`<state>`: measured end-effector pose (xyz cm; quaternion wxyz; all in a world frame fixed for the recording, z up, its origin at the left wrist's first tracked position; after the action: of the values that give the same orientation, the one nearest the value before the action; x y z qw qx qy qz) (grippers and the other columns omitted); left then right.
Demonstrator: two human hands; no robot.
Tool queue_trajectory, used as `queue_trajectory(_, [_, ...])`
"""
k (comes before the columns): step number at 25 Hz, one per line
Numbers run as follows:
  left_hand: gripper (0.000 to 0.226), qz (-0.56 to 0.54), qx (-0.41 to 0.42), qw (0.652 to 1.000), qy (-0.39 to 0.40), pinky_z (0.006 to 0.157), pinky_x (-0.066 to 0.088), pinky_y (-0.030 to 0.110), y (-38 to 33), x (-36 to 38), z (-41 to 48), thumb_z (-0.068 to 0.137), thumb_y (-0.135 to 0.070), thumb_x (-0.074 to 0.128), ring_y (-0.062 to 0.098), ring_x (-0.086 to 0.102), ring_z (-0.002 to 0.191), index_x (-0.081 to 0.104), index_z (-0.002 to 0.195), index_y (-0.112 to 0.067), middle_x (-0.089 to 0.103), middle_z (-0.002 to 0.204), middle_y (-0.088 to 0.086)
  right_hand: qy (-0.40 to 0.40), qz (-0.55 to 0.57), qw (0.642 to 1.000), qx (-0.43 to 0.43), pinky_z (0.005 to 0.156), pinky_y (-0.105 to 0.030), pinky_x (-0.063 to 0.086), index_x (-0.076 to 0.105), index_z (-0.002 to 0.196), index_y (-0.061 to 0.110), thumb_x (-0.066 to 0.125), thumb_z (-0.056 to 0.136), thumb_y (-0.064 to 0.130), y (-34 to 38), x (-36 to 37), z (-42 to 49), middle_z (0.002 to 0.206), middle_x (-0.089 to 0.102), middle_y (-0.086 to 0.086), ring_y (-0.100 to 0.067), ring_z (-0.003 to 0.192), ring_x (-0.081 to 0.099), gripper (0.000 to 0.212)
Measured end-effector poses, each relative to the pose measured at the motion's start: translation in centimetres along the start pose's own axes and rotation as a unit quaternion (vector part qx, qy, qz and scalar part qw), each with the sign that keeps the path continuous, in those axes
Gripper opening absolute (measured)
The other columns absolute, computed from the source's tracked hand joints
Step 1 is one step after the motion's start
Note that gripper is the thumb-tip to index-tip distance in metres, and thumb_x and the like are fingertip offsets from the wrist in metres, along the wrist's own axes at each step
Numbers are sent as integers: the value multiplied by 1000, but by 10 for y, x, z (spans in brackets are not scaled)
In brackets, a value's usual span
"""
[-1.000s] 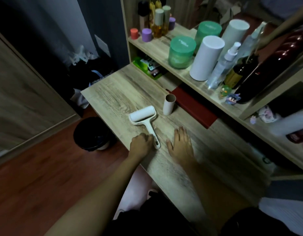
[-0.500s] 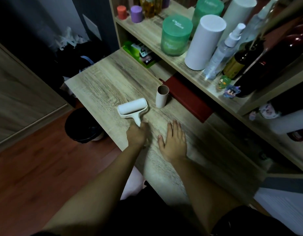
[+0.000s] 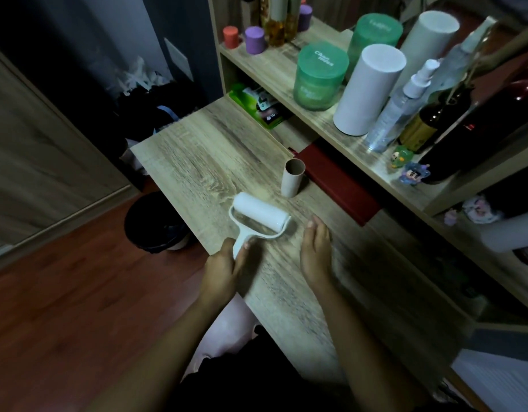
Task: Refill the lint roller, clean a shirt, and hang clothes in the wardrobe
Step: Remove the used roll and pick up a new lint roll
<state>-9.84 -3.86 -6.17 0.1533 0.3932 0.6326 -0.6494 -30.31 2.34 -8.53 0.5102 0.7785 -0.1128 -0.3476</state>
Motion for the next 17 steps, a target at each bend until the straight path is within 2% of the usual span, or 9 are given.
queue_trajectory(3, [52,38,22,999,28,62,44,37,-14,5,-4,87,-55,33,41,64,79,48,100,-7,67,78,20,47,156,984,69,95,-31,43,35,139,20,24,95,51,22,12,-12,137,44,-3,-15,117,50,55])
queue_trajectory(6, [51,52,52,996,57,63,41,35,-35,9,-15,89,-55,31,39,63,82,46,104,-9,66,80,14,20,211,972,97,63,-20,51,44,126,14,35,96,43,29,11,-15,113,54,-3,-20,85,65,43])
queue_trajectory(8, [49,0,49,996,76,69,42,33,-46,7,-17,90,-55,27,33,63,87,46,108,-12,62,84,4,-25,212,972,99,50,-13,48,49,118,9,40,96,38,32,1,-12,108,58,-9,-20,80,62,38])
queue_trajectory(10, [49,-114,-3,993,38,75,45,32,-46,-5,-7,88,-57,24,25,62,88,48,107,-19,61,89,-2,-55,215,971,86,49,-12,47,51,110,9,41,96,32,35,-9,-11,101,58,-7,-16,81,58,29])
queue_trajectory(12, [36,-210,-44,977,3,81,52,38,-41,-14,13,94,-51,32,20,63,88,51,111,-25,61,95,-3,-55,215,972,75,56,-19,48,50,102,15,42,96,28,39,-16,-12,91,57,3,-13,82,57,17])
queue_trajectory(14, [36,-269,-47,961,35,86,53,38,-48,-15,29,97,-37,43,12,61,91,49,129,-21,59,107,-3,-40,213,974,69,57,-23,46,50,98,17,42,95,25,43,-18,-15,87,55,9,-9,80,56,12])
queue_trajectory(15, [37,-283,-36,957,61,87,52,35,-53,-14,34,96,-33,48,10,60,92,49,131,-20,58,111,-1,-35,212,974,66,56,-22,46,51,98,17,42,95,23,44,-20,-17,86,54,10,-7,78,55,11])
queue_trajectory(17, [35,-274,-11,956,107,85,50,31,-62,-15,40,89,-33,60,13,60,93,59,123,-23,60,114,2,-31,202,977,60,51,-17,46,52,97,16,41,95,20,47,-24,-19,84,54,10,-4,76,54,12])
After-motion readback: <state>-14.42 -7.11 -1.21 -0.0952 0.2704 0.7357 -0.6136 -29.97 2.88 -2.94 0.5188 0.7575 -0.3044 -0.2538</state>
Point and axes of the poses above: each hand's wrist, its own z-axis towards the middle knuckle, its own x-axis out of the palm, y = z × x, the point moved 9 cm from there along z, towards the middle knuckle
